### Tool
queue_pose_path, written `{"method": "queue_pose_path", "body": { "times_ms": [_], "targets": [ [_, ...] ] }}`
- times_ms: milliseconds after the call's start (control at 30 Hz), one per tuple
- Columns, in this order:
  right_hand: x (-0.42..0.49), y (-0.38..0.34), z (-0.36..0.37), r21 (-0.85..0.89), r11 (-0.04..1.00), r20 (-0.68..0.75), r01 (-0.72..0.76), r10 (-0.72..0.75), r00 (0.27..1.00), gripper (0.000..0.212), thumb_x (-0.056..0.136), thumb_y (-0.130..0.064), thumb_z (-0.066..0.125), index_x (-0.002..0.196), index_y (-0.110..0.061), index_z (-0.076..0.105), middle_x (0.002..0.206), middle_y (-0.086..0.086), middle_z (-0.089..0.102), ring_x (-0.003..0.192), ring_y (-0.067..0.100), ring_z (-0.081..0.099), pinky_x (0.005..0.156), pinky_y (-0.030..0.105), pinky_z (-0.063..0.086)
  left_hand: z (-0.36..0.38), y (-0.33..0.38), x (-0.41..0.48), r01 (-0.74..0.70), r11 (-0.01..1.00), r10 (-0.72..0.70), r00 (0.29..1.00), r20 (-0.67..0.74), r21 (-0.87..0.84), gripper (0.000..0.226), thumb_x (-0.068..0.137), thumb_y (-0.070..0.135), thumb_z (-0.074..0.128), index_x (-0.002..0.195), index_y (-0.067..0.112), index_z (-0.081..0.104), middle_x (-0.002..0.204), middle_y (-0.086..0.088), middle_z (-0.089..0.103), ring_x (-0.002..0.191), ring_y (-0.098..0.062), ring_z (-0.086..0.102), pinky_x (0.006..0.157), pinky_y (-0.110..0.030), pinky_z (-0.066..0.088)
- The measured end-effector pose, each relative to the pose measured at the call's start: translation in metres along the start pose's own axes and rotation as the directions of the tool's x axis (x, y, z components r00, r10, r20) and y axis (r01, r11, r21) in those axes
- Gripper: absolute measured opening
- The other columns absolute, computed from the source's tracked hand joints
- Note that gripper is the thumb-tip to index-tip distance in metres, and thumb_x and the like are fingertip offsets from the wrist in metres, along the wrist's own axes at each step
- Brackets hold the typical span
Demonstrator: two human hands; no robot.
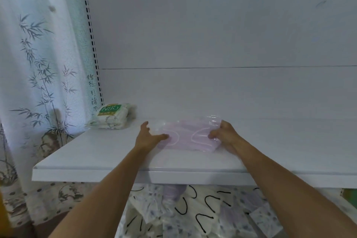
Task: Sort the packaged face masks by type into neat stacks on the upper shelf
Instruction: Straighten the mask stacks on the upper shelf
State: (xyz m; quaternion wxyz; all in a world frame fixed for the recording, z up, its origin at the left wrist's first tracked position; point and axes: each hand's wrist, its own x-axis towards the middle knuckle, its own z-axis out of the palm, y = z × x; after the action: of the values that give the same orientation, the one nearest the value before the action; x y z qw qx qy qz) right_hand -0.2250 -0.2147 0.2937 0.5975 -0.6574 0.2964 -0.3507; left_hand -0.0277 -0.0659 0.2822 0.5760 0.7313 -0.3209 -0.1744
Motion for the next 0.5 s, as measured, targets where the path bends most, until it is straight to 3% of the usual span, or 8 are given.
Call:
{"method": "queue_pose_path", "body": {
  "times_ms": [100, 167, 267, 367, 433, 500],
  "targets": [
    [0.0, 0.005, 0.009, 0.069, 0.997, -0.045, 0.034, -0.031, 0.999, 0.038, 0.068, 0.021, 0.051, 0.085, -0.009, 0.066, 0.081, 0.008, 0.065, 0.077, 0.024, 0.06, 0.064, 0.027, 0.05, 0.002, -0.002, 0.0, -0.045, 0.999, 0.044, 0.998, -0.051, -0.022, 0.125, 0.047, 0.038, 0.089, 0.145, 0.035, 0.012, 0.146, -0.011, 0.034, 0.126, -0.034, 0.045, 0.1, -0.048, 0.044],
    [0.0, -0.006, 0.015, 0.08, 0.992, -0.05, 0.097, -0.093, 0.994, 0.038, 0.068, 0.023, 0.051, 0.083, -0.008, 0.066, 0.078, 0.006, 0.065, 0.075, 0.022, 0.06, 0.062, 0.023, 0.051, 0.0, -0.015, 0.009, -0.104, 0.987, 0.088, 0.988, -0.126, -0.124, 0.122, 0.039, 0.038, 0.087, 0.139, 0.049, 0.016, 0.142, -0.005, 0.038, 0.123, -0.033, 0.048, 0.094, -0.053, 0.048],
    [0.004, -0.034, 0.026, 0.077, 0.979, 0.017, 0.191, -0.193, 0.981, 0.042, 0.07, 0.024, 0.051, 0.097, -0.006, 0.065, 0.081, 0.004, 0.063, 0.075, 0.017, 0.06, 0.058, 0.016, 0.05, -0.007, -0.005, -0.003, -0.167, 0.968, 0.126, 0.969, -0.212, -0.188, 0.114, 0.061, 0.021, 0.085, 0.144, 0.035, 0.01, 0.129, -0.005, 0.043, 0.116, -0.028, 0.051, 0.099, -0.046, 0.044],
    [0.007, -0.031, 0.032, 0.024, 0.985, 0.104, 0.168, -0.17, 0.98, 0.063, 0.073, 0.014, 0.065, 0.125, -0.019, 0.054, 0.113, 0.005, 0.056, 0.107, 0.018, 0.053, 0.077, 0.023, 0.049, -0.01, -0.001, -0.008, -0.097, 0.967, 0.047, 0.976, -0.211, -0.234, 0.098, 0.071, 0.014, 0.08, 0.144, 0.025, 0.015, 0.114, -0.009, 0.047, 0.102, -0.029, 0.054, 0.095, -0.042, 0.046],
    [0.005, -0.009, 0.034, -0.033, 0.993, 0.08, 0.114, -0.111, 0.991, 0.08, 0.072, 0.006, 0.073, 0.138, -0.024, 0.039, 0.131, 0.004, 0.046, 0.123, 0.017, 0.044, 0.087, 0.026, 0.045, -0.007, 0.0, -0.01, -0.073, 0.982, 0.039, 0.981, -0.188, -0.176, 0.085, 0.074, 0.015, 0.078, 0.139, 0.019, 0.024, 0.109, -0.01, 0.049, 0.1, -0.03, 0.056, 0.093, -0.042, 0.048],
    [0.002, 0.01, 0.034, -0.043, 0.993, -0.01, 0.106, -0.106, 0.994, 0.086, 0.073, 0.006, 0.071, 0.143, -0.025, 0.031, 0.134, 0.009, 0.044, 0.123, 0.02, 0.045, 0.08, 0.023, 0.047, -0.005, -0.001, -0.01, -0.074, 0.991, 0.052, 0.982, -0.182, -0.114, 0.071, 0.077, 0.013, 0.073, 0.135, 0.015, 0.031, 0.107, -0.011, 0.051, 0.096, -0.03, 0.057, 0.088, -0.039, 0.049]
  ]
}}
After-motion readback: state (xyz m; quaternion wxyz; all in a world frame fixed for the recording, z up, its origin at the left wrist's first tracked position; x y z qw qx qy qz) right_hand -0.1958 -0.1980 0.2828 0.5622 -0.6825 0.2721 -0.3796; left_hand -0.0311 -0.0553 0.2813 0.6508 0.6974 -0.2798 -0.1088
